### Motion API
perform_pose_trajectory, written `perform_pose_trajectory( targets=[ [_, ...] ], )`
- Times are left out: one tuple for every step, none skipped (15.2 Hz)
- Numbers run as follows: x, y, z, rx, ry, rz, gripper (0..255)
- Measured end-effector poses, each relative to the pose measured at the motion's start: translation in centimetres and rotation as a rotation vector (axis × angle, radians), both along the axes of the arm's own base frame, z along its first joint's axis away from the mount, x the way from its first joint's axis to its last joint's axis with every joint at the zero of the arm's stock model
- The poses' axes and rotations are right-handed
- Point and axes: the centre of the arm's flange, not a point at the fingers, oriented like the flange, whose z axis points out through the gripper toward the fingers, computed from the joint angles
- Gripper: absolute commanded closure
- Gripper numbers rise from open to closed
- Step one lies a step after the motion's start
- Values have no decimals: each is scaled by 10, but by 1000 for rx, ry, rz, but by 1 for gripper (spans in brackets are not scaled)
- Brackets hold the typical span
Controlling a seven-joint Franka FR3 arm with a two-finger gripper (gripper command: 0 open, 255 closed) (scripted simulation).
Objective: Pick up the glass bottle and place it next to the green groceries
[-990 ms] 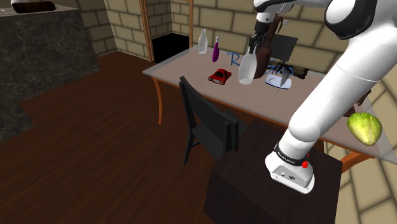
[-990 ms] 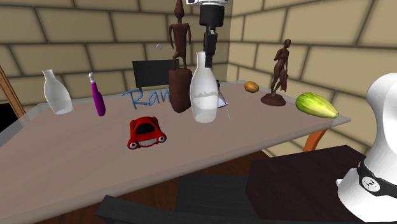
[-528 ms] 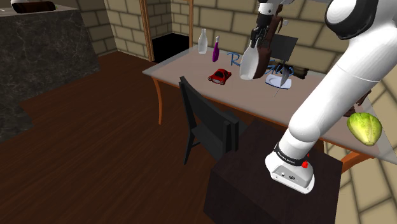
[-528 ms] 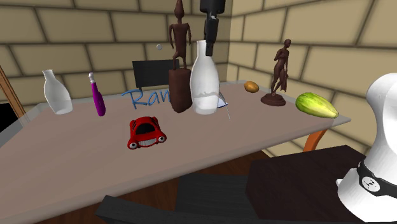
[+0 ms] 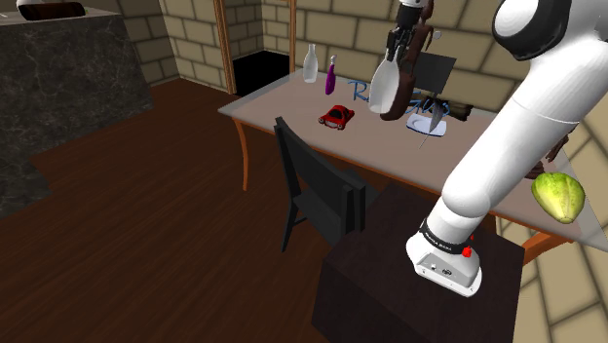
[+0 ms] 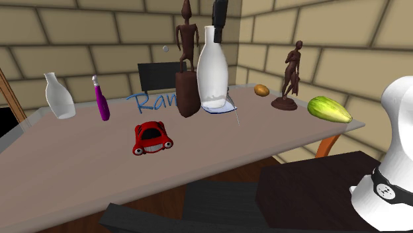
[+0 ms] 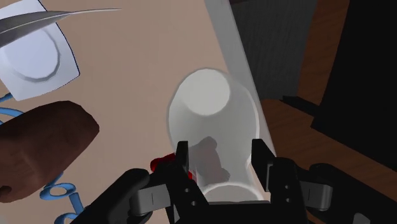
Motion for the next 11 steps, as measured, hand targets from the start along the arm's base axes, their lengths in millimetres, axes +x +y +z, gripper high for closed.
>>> perform_pose_trajectory(
  targets=[
    [-1,0,5,0,0,0,255],
    [-2,0,10,0,0,0,255],
    [-2,0,14,0,0,0,255],
    [-2,0,20,0,0,0,255],
    [-1,0,25,0,0,0,255],
    [-1,0,30,0,0,0,255],
    [-1,0,36,0,0,0,255],
    [-1,-1,41,0,0,0,255],
    [-1,0,46,0,0,0,255],
    [-2,0,53,0,0,0,255],
    [-1,-1,57,0,0,0,255]
  ],
)
